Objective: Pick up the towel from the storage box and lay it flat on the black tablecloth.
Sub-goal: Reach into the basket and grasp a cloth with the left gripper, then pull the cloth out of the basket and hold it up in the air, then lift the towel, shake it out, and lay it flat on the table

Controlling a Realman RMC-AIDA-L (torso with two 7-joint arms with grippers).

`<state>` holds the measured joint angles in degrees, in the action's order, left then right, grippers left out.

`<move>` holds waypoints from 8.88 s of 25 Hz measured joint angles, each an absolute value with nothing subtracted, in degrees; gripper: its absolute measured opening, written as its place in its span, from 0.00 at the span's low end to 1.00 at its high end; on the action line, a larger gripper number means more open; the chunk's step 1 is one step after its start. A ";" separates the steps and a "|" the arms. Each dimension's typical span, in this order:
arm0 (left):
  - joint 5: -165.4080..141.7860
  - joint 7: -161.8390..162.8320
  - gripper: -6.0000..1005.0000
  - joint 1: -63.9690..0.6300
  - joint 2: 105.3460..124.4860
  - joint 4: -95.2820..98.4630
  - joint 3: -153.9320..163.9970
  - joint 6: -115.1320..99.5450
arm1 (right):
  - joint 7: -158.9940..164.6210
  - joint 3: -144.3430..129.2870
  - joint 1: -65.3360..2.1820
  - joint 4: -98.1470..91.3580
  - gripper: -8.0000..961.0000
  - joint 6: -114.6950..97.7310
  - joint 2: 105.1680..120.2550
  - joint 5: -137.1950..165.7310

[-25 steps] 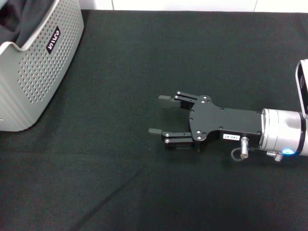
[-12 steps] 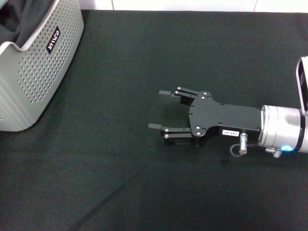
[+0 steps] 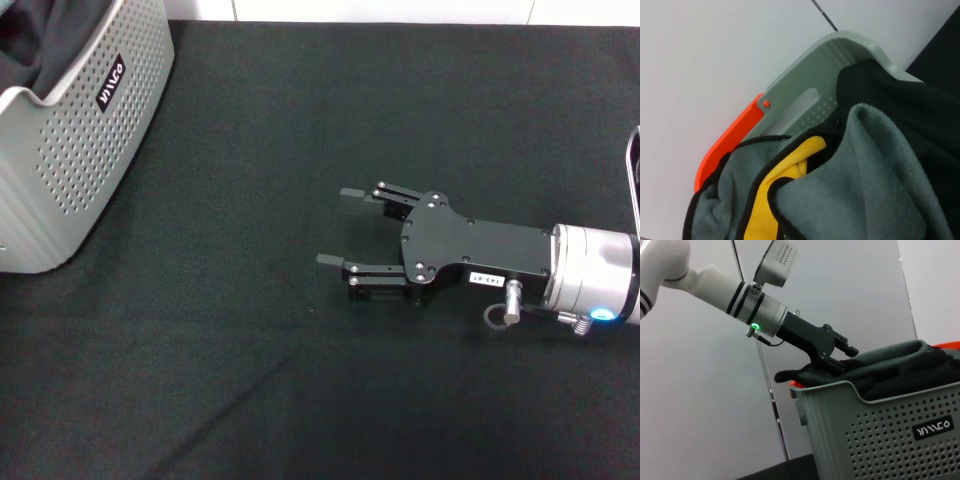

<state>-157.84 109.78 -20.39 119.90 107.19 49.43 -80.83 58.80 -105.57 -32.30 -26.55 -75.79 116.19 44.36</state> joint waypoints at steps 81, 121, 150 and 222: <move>-64.00 94.63 0.02 -18.07 119.15 83.23 36.57 -111.82 | 55.76 -92.71 -30.74 -17.88 0.89 -101.39 113.72 40.53; -56.50 96.52 0.02 -26.10 108.68 74.51 61.20 -116.66 | 66.59 -92.71 -45.33 -14.06 0.89 -101.70 107.71 56.05; -56.57 97.17 0.02 -26.28 107.83 69.32 64.96 -116.72 | 66.26 -91.91 -44.70 -17.01 0.82 -102.40 110.52 61.65; -60.40 89.65 0.02 -23.86 109.95 56.89 60.41 -116.53 | 64.53 -83.13 -38.05 -20.38 0.02 -101.37 109.96 63.23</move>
<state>-60.40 89.65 -23.86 109.95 56.89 60.41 -116.53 64.53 -83.13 -38.05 -20.38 -101.37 109.96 63.23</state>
